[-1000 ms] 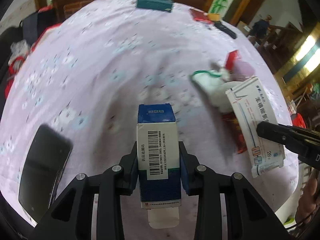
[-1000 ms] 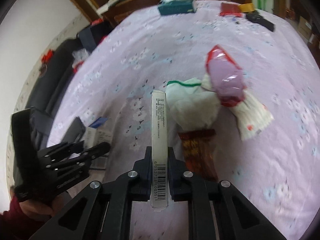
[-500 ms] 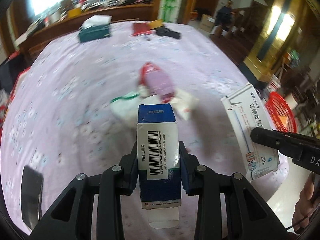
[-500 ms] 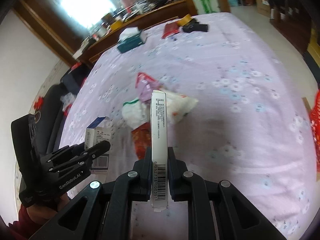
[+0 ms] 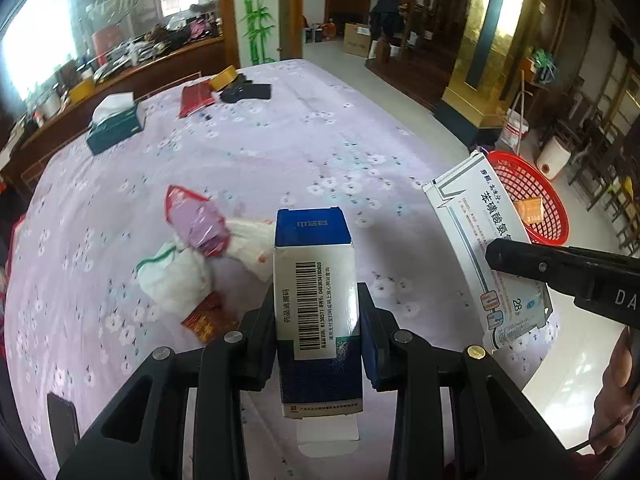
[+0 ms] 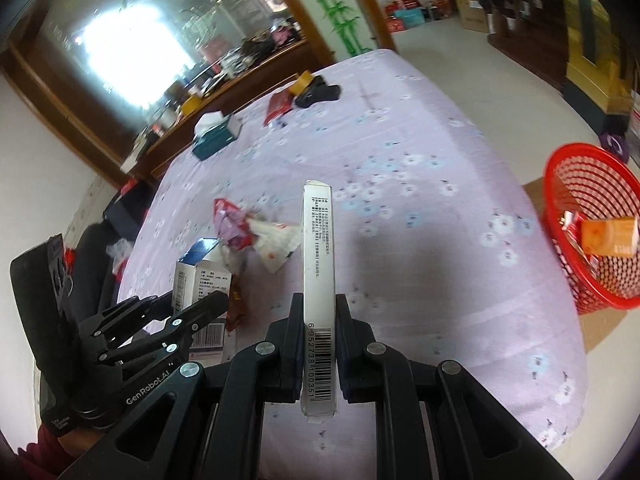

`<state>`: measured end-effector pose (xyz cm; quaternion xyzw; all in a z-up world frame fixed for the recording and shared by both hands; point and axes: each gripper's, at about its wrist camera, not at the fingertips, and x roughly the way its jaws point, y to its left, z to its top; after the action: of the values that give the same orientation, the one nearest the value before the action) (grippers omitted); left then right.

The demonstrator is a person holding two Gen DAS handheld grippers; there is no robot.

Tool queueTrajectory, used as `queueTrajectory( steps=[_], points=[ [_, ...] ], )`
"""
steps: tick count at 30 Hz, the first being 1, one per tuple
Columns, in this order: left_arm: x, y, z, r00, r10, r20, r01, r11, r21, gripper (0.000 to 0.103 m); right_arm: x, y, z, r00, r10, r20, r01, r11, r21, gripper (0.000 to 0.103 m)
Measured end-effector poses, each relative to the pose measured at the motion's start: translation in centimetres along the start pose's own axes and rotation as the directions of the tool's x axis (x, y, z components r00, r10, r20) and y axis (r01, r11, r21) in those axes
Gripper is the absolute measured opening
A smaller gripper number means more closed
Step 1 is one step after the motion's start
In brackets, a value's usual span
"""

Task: Collect trash
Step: 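Carry both medicine boxes with both tools over the red wastebasket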

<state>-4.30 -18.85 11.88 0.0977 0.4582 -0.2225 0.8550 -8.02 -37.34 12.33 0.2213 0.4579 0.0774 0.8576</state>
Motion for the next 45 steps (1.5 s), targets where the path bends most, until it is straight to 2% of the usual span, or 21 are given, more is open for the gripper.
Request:
queueTrajectory(
  steps=[15, 31, 45],
  points=[
    [0.4, -3.2, 1.3, 0.999, 0.048, 0.019, -0.049, 0.996, 0.069, 0.033, -2.2, -2.6, 0.1, 0.999, -0.010, 0.037, 0.009, 0.999, 0.031, 0.014],
    [0.8, -5.0, 1.9, 0.998, 0.055, 0.015, -0.056, 0.994, 0.090, 0.033, -2.9, -3.4, 0.4, 0.999, -0.010, 0.041, 0.008, 1.000, 0.029, 0.014],
    [1.7, -6.8, 2.7, 0.999, 0.049, 0.006, -0.049, 0.991, 0.123, 0.033, -3.8, -5.8, 0.8, 0.998, -0.011, 0.058, 0.007, 0.998, 0.064, 0.014]
  ],
)
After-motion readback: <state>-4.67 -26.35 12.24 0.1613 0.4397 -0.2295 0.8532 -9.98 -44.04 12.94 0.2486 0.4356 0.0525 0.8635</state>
